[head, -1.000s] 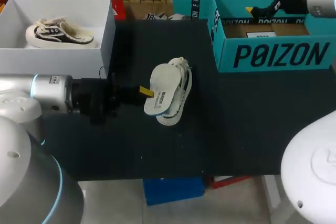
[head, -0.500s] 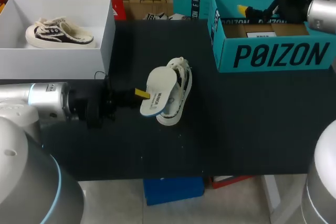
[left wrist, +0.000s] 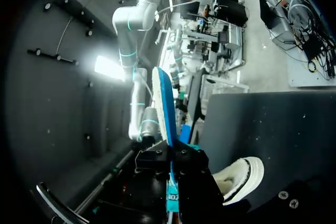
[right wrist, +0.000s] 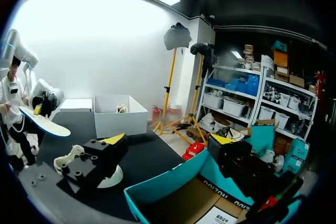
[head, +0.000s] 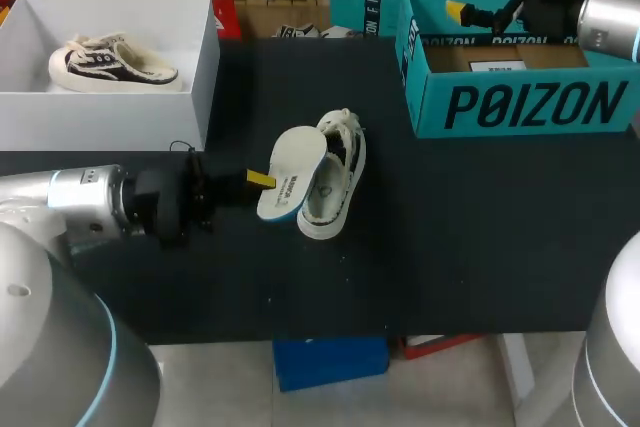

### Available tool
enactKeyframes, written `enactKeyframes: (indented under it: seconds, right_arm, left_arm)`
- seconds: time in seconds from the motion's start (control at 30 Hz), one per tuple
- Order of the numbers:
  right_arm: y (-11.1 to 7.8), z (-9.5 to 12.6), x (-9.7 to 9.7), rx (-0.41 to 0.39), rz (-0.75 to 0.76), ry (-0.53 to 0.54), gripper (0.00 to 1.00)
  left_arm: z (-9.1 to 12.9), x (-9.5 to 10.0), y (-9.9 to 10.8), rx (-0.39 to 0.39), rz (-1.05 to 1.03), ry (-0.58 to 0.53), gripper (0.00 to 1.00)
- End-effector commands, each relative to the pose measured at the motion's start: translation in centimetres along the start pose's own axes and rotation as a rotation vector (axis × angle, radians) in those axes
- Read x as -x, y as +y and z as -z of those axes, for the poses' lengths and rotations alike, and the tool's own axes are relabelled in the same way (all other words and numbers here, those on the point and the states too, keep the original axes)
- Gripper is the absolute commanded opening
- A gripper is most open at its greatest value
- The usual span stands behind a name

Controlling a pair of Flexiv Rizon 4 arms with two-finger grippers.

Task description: Take the shoe out of the shoebox, open the shoe tongue, remove and reinsert the insole, then place the shoe into the shoebox

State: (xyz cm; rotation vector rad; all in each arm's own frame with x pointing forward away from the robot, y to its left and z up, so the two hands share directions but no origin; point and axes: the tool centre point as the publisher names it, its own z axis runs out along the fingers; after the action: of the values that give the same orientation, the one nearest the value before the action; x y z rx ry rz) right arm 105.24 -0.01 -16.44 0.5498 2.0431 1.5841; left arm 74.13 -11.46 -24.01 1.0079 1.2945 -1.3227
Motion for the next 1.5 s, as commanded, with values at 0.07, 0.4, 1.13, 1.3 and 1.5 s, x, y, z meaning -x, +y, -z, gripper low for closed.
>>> enactKeyframes:
  seconds: [0.07, 0.4, 1.13, 1.3, 1.5]
  right_arm:
    - [0.6, -0.2, 0.5, -0.245, -0.001, 0.385, 1.0]
    - [0.8, -2.0, 2.2, -0.271, -0.371, 0.314, 1.0]
    - [3.7, -1.7, 2.3, -0.278, -0.76, 0.236, 1.0]
    - [3.9, -2.0, 3.3, -0.369, -0.795, 0.257, 1.0]
    - [3.0, -3.5, 8.1, -0.408, -0.819, 0.126, 1.0]
  left_arm:
    - [0.5, 0.2, -0.1, 0.005, -0.007, 0.009, 0.0]
    - [0.4, -0.8, 0.3, -0.001, 0.028, -0.008, 0.0]
    - [0.7, -0.5, 0.4, 0.006, 0.031, -0.033, 0.0]
    - [0.6, -0.3, 0.3, 0.001, 0.027, -0.036, 0.0]
    - [0.2, -0.2, 0.0, -0.01, 0.022, -0.048, 0.0]
